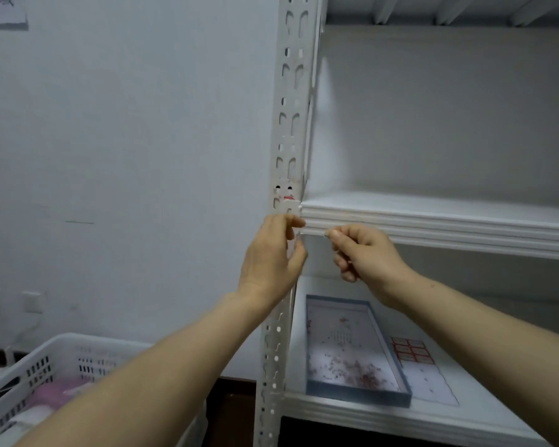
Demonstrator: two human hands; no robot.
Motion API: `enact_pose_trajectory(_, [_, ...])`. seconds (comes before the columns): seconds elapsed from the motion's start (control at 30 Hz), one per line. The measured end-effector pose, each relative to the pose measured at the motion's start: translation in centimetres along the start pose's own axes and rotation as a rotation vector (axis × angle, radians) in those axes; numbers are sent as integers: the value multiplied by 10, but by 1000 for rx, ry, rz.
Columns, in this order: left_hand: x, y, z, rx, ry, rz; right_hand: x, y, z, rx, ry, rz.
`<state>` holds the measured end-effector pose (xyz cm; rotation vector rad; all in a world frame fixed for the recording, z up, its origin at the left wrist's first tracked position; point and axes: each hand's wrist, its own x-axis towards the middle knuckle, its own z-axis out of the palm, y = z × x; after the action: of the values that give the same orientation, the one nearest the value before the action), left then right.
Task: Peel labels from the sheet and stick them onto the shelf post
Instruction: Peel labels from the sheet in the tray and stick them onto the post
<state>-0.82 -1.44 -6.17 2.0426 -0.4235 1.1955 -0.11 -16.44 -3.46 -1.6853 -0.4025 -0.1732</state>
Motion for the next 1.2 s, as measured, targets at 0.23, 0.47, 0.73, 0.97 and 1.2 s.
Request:
enact_pose_trajectory(0.23, [-16,17,42,-78,-140,98,-17,18,-25,389,64,287])
enact_pose_trajectory(0.47, [-18,24,81,-99,-214,29,-11,45,-53,534,62,464])
enact_pose_trajectory(0.73, [-20,23,116,-199,-278,-200,1,75,-69,704,78,589])
enact_pose_trajectory(0.97, [-15,18,149,-178,-436,-483,0,103,-87,489,129,510])
enact_pose_trajectory(1.2, [-18,17,163,163,-520,-427,14,122,-91,498,47,512])
